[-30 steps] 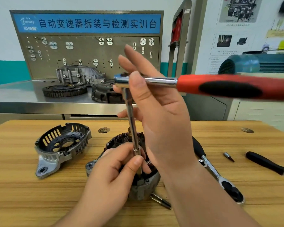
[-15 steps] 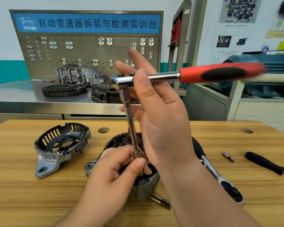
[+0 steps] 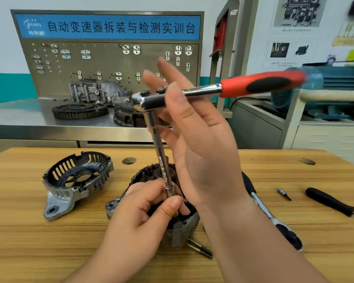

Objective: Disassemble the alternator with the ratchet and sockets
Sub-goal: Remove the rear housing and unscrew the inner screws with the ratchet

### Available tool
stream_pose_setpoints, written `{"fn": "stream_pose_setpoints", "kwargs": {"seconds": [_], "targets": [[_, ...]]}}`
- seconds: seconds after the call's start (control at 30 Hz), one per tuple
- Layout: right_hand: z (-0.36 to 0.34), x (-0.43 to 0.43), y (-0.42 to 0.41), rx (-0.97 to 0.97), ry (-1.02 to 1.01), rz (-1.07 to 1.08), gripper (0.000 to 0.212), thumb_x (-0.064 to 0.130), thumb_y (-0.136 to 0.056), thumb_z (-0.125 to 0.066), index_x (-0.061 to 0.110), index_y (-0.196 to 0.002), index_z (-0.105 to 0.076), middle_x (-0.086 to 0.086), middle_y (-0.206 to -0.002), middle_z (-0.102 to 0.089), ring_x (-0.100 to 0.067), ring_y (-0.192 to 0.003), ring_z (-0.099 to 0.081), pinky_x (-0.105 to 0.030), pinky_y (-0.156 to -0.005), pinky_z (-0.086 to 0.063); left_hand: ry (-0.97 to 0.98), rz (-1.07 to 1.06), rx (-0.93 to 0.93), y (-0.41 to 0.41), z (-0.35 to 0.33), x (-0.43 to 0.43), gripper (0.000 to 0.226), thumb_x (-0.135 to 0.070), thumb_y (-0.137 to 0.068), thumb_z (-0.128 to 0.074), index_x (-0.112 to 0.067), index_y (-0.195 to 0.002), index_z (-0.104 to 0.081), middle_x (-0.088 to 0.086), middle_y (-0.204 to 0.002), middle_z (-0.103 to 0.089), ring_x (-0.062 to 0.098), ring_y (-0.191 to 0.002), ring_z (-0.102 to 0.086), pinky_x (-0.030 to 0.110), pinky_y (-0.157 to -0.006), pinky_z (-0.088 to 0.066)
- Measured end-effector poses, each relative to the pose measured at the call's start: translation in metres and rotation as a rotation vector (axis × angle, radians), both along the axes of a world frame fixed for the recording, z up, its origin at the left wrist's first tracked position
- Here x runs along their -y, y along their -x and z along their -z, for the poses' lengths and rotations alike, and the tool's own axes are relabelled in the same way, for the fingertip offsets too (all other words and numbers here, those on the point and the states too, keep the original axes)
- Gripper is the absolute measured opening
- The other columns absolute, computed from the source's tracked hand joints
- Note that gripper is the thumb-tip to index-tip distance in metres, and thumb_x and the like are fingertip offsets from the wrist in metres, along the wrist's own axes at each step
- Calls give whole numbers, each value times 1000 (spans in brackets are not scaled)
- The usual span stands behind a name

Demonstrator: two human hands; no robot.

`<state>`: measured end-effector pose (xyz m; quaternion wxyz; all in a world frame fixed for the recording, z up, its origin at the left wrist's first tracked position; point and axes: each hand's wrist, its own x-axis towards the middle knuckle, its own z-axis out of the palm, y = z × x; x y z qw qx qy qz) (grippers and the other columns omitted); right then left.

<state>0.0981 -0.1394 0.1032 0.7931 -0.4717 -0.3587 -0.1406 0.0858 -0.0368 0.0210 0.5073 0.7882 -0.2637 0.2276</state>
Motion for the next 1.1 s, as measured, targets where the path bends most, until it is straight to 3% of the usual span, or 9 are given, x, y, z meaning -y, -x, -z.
{"fn": "stream_pose_setpoints", "kwargs": {"seconds": [0.13, 0.23, 0.33, 0.47, 0.6, 0.73, 0.9, 1.03, 1.1], "targets": [[-2, 2, 0, 24, -45, -72, 27, 19, -92, -49, 22, -113, -67, 5, -113, -68, -16, -100, -63, -23, -81, -48, -2, 12, -10, -1, 1, -1, 31, -54, -77, -47, -37, -98, -64, -15, -78, -71, 13, -86, -61, 41, -85, -44], [-1, 4, -3, -57, -78, -123, 29, 33, -94, -43, 20, -111, -63, 0, -106, -71, -19, -80, -70, -31, -82, -50, -18, -17, 16, 0, 1, -1, 26, -55, -78, -47, -39, -85, -66, -16, -76, -68, 8, -87, -58, 33, -76, -40], [1, 5, -5, -139, -102, -131, 39, 41, -91, -45, 13, -113, -61, -4, -96, -74, -20, -74, -70, -30, -77, -55, -39, -28, 44, 1, -1, 1, 22, -50, -82, -45, -44, -91, -64, -25, -82, -65, -2, -89, -56, 29, -75, -37], [-1, 6, -5, -21, -61, 14, 24, 24, -93, -50, 24, -111, -65, 2, -114, -71, -14, -98, -65, -29, -83, -52, -28, -17, 5, 1, -3, -1, 21, -51, -78, -46, -44, -84, -65, -22, -75, -66, 1, -86, -57, 28, -72, -36], [-2, 5, -3, 146, -55, 133, 27, 9, -94, -48, 12, -118, -59, 8, -117, -67, -5, -110, -59, -29, -95, -45, -20, -9, -24, 2, -2, -3, 28, -55, -75, -47, -38, -83, -68, -14, -77, -70, 10, -89, -60, 29, -77, -39], [-1, 7, -4, -8, -63, 3, 34, 28, -97, -38, 17, -123, -57, -1, -117, -68, -21, -101, -65, -28, -88, -49, -21, -14, -10, 3, -4, -1, 28, -56, -77, -45, -41, -88, -65, -23, -79, -68, 3, -91, -59, 29, -77, -38], [0, 7, -4, -126, 2, -91, 45, 43, -97, -34, 12, -124, -53, -6, -107, -73, -21, -90, -66, -30, -83, -49, -42, -17, 36, 5, -5, 0, 19, -49, -80, -45, -47, -86, -63, -31, -71, -61, -8, -84, -55, 29, -71, -35], [-3, 5, -1, 70, 24, 118, 27, 23, -94, -49, 21, -118, -62, -5, -119, -69, -6, -102, -62, -26, -91, -49, 4, -10, -30, 3, -2, -1, 28, -54, -74, -47, -38, -88, -65, -20, -76, -69, 10, -89, -59, 33, -78, -41], [-2, 5, 0, 171, 31, 174, 26, 16, -96, -48, 18, -119, -58, -7, -125, -65, -10, -104, -62, -28, -92, -46, 2, -5, -33, 3, -1, -1, 28, -55, -74, -47, -38, -87, -65, -18, -76, -70, 11, -87, -61, 36, -81, -44]]}}
